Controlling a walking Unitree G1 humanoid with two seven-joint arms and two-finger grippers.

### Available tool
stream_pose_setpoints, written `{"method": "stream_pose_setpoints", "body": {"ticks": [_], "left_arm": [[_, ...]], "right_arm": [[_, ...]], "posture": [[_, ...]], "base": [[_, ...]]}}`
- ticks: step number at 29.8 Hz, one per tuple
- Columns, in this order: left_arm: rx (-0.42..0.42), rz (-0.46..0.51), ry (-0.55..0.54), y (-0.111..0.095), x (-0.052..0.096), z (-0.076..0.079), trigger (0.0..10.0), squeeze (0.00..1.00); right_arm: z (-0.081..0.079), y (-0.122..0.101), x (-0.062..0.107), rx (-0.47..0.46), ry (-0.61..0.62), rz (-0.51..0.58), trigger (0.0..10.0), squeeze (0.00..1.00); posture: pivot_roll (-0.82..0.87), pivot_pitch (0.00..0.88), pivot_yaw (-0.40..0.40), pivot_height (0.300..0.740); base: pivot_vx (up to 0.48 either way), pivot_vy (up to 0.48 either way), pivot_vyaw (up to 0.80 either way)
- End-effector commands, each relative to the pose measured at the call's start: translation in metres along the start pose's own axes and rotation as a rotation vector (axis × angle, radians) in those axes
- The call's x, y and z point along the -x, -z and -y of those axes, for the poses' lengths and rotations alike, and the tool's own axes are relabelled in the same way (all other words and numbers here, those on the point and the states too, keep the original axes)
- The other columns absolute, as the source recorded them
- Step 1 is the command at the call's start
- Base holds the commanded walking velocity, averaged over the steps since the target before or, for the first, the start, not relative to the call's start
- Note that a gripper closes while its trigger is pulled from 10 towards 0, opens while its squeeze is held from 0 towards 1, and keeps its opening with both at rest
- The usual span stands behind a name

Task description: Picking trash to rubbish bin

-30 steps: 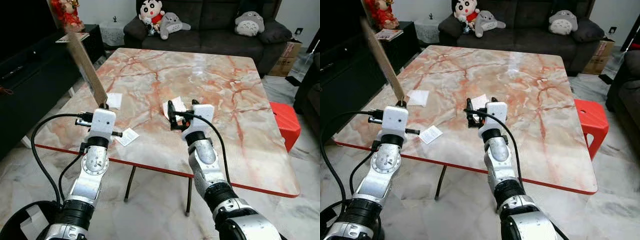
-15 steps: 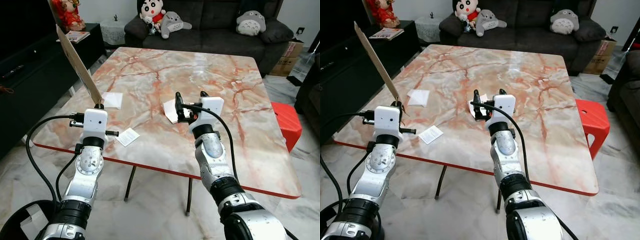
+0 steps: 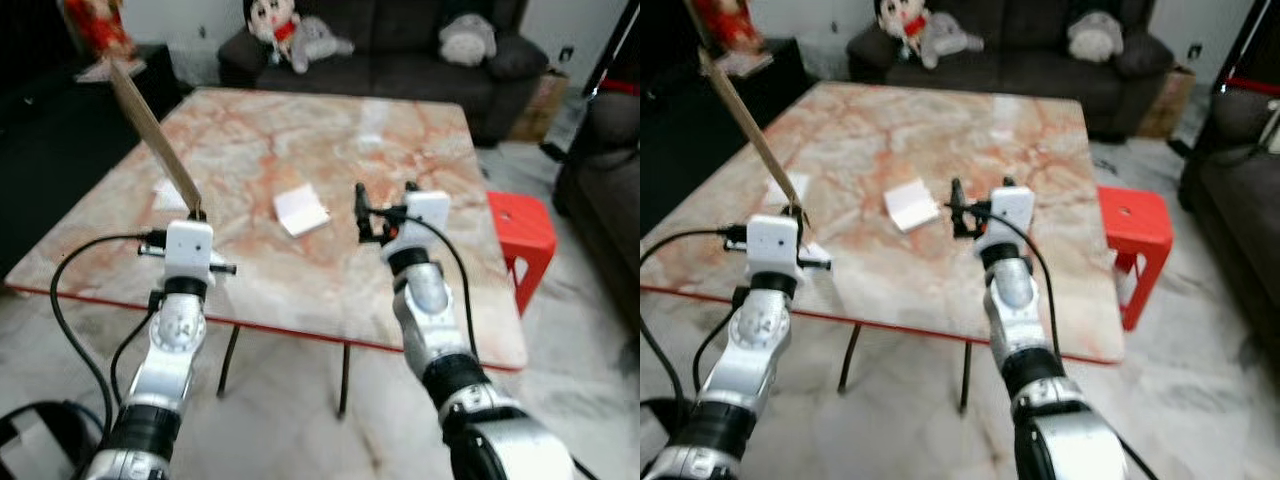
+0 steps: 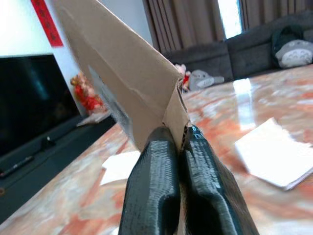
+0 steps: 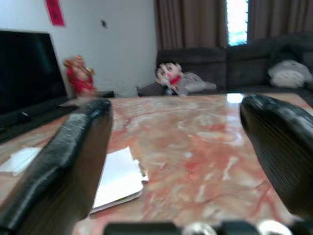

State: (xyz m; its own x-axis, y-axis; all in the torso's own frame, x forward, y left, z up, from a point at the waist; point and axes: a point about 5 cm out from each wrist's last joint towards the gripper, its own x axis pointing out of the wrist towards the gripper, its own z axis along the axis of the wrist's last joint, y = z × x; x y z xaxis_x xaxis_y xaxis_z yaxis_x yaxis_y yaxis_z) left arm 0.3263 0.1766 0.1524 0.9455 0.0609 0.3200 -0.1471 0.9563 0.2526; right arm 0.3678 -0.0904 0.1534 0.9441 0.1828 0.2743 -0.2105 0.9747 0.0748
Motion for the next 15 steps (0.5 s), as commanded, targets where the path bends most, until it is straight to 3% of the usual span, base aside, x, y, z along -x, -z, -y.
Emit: {"method": "stream_pose_setpoints", "body": {"ticks": [1,8,11,15], "left_arm": [[0.0,0.016,0.01,-0.0039,-0.0016,0.0025,10.0,0.0],[-0.004,0.023,0.016,-0.0043,-0.0014,0.0025,10.0,0.0],[0.004,0.034,0.019,-0.0057,-0.0003,0.0037,10.0,0.0],[0.009,0.037,0.026,-0.0055,0.0016,0.0056,10.0,0.0]], "right_arm": [[0.006,-0.001,0.0003,0.003,0.016,0.004,10.0,0.0],[0.0057,-0.0007,0.0006,0.014,0.012,0.002,10.0,0.0],[0.0046,-0.0005,0.0009,0.014,0.006,0.003,10.0,0.0],[0.0016,0.0004,0.0019,0.013,-0.012,0.005,10.0,0.0]], "posture": [[0.01,0.015,0.007,0.74],[0.0,0.007,0.009,0.74],[0.0,0.003,0.01,0.74],[0.0,0.0,0.009,0.74]], "base": [[0.0,-0.368,0.0],[0.0,-0.342,0.0],[0.0,0.0,0.0],[0.0,0.0,0.66]]}}
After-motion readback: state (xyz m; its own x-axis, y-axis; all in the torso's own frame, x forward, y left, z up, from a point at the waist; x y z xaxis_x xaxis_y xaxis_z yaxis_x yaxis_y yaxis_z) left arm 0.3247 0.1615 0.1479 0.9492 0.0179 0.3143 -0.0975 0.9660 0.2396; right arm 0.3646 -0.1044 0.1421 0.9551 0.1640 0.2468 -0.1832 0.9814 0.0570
